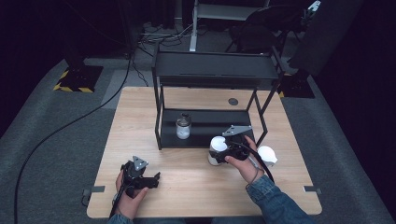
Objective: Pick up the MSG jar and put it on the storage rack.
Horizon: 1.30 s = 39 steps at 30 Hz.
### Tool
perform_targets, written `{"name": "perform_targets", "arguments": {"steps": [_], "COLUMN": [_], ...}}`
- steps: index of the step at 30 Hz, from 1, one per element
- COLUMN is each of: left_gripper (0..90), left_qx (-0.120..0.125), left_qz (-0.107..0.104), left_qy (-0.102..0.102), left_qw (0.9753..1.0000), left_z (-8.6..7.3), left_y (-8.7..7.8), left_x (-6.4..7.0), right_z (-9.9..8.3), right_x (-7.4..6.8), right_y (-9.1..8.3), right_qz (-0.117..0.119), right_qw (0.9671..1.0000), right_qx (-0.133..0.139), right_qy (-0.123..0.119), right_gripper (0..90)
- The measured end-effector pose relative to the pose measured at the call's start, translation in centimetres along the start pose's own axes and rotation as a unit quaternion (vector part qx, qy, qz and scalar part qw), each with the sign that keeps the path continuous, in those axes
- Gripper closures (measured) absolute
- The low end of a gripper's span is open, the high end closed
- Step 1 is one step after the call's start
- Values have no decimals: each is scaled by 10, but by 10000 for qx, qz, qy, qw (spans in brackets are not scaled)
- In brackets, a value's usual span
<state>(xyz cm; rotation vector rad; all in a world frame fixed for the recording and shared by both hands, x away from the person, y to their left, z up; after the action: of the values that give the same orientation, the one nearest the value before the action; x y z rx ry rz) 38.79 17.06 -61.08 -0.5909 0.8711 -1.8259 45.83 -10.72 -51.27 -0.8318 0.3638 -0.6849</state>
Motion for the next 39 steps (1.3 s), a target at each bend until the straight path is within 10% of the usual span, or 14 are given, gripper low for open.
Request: {"name": "perform_targets", "arguments": {"steps": [39], "left_gripper": [39], "left_qx": [1], "left_qz": [0], "left_qy": [0], "left_qw": [10000], "left_z": [0], "left_y": [0], "left_x": [0], "right_z": [-8], "right_x": [-1], "right_y": [14], "right_qz": [24], "right_qw": [9996], "right_qx": [-106], "right_qy": [-251], "right_gripper": [305]}}
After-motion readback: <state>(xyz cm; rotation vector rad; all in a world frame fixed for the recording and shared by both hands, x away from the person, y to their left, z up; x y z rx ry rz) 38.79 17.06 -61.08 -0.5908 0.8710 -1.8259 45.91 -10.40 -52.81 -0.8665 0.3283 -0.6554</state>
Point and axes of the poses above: each handheld gripper's, and its own axes: y roughly forward along the jaws, z roughly out of its top, x roughly to its right, the point moved 9 cm from there along y, roughly forward along the jaws, and after that the axes turned 5 degrees about -x, right-handed, at the moved point
